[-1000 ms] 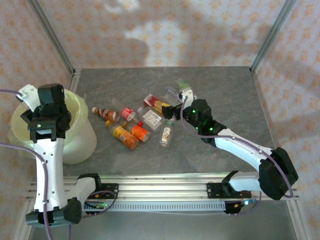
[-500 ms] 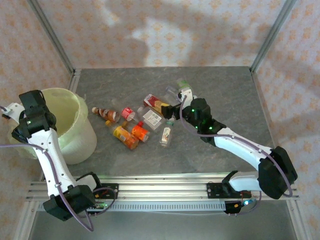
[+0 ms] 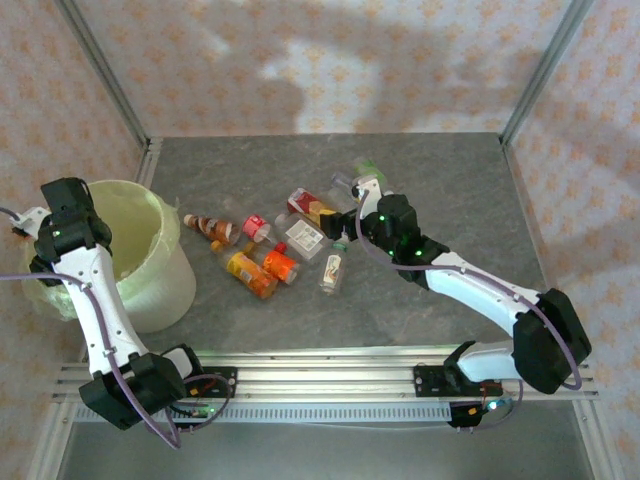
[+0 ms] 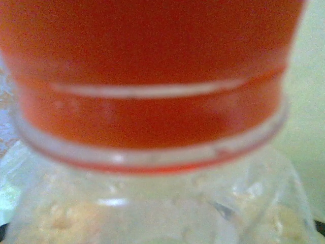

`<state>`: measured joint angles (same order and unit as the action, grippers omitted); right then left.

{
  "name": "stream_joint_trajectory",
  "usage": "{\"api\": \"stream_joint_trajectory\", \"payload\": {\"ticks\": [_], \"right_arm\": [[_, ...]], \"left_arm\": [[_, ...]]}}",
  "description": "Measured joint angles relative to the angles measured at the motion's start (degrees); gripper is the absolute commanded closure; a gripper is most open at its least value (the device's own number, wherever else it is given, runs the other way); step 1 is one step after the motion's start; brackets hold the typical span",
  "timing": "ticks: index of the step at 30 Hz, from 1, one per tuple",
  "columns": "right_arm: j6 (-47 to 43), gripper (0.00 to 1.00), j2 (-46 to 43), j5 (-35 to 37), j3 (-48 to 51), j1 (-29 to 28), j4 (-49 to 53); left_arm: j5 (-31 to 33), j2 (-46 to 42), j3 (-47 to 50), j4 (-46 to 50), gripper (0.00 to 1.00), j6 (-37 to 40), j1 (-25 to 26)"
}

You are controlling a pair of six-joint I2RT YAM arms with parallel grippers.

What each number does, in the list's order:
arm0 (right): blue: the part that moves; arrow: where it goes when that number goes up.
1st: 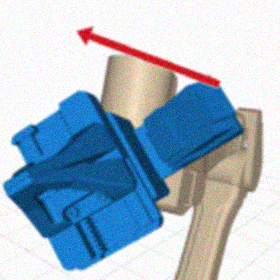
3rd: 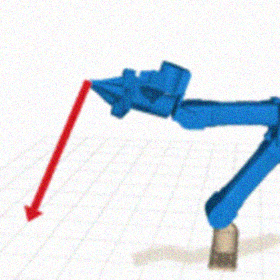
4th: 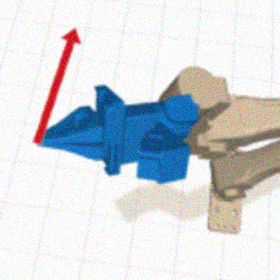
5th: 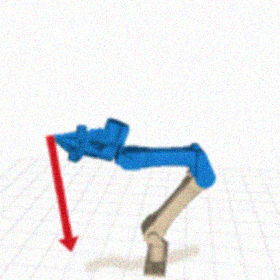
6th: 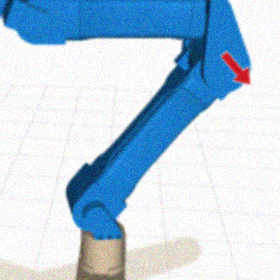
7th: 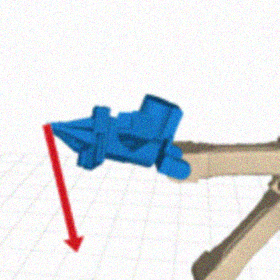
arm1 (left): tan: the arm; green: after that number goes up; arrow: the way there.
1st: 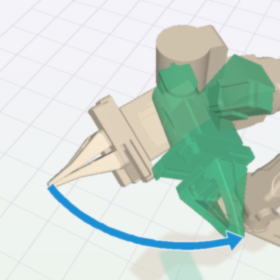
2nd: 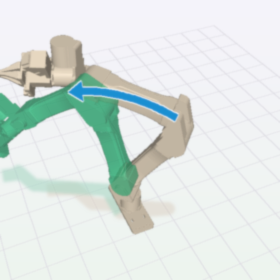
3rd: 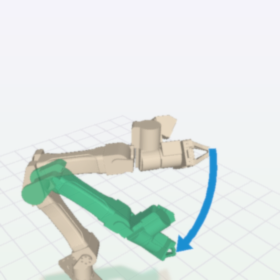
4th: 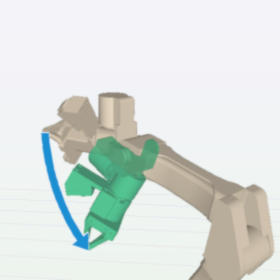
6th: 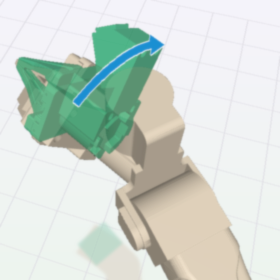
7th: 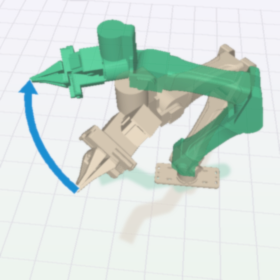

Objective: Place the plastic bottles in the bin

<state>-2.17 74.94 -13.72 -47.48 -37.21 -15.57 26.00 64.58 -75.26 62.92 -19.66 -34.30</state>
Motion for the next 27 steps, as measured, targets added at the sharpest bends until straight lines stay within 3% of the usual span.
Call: {"api": "stream_joint_trajectory", "payload": {"ticks": [5, 8, 14, 22, 23, 27], "right_arm": [[0.0, 0.01, 0.0, 0.0, 0.0, 0.0, 0.8], [0.0, 0.01, 0.0, 0.1, 0.0, 0.0, 0.9], [0.2, 0.01, -0.1, 1.0, 0.0, 0.0, 1.1], [3.8, 0.01, -1.2, 6.9, 1.7, 0.0, 1.1], [4.6, 0.01, -1.2, 8.2, 1.9, 0.0, 1.3], [8.9, 0.01, -1.2, 14.3, 3.0, 0.0, 2.8]], "left_arm": [[-1.4, 0.0, 0.0, 0.8, 0.34, -0.4, 0.0], [-2.2, 0.1, 0.0, 0.8, 0.19, -0.7, 0.0], [-4.2, -0.1, -0.1, 0.8, 0.15, -1.6, 0.0], [-13.3, -4.6, -2.1, 0.1, 0.06, -4.7, 2.9], [-14.9, -5.4, -2.1, -0.5, 0.01, -5.2, 3.4], [-22.8, -9.7, -1.4, -4.5, 0.0, -8.3, 5.5]]}}
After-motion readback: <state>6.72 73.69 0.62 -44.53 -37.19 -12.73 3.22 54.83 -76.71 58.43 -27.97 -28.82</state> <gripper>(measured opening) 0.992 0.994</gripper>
